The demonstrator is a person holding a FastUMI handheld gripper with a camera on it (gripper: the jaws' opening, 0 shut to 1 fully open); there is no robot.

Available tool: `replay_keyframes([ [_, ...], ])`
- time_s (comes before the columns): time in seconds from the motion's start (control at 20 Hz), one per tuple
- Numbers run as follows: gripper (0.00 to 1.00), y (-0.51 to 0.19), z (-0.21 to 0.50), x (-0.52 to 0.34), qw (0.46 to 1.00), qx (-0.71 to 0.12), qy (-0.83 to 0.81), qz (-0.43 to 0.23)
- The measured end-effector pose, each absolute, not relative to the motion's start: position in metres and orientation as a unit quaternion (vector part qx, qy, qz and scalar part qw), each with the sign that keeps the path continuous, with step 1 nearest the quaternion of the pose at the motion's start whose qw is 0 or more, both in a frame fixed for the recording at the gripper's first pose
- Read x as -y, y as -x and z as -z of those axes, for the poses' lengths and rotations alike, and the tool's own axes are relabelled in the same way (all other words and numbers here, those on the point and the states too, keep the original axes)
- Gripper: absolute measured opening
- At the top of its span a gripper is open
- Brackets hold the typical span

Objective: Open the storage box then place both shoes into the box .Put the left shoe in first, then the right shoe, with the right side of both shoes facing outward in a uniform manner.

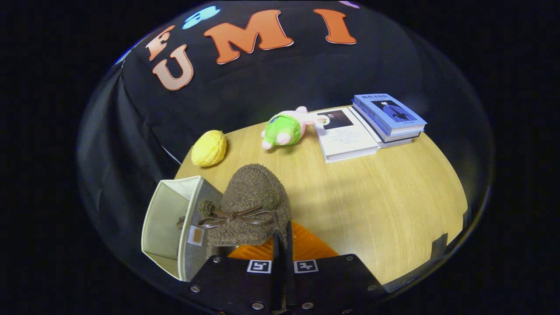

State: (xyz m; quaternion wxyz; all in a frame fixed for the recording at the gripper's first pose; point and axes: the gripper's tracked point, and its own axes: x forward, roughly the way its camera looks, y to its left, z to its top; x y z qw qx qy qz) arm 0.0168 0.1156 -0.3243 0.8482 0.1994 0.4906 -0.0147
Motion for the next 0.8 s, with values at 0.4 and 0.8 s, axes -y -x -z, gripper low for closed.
replay_keyframes([
  [0.4, 0.04, -0.043, 0.283, -0.185, 0.85, -0.476, -0.224, -0.023],
  [0.8, 0.04, -0.047, 0.289, -0.271, 0.82, -0.508, -0.255, -0.062],
])
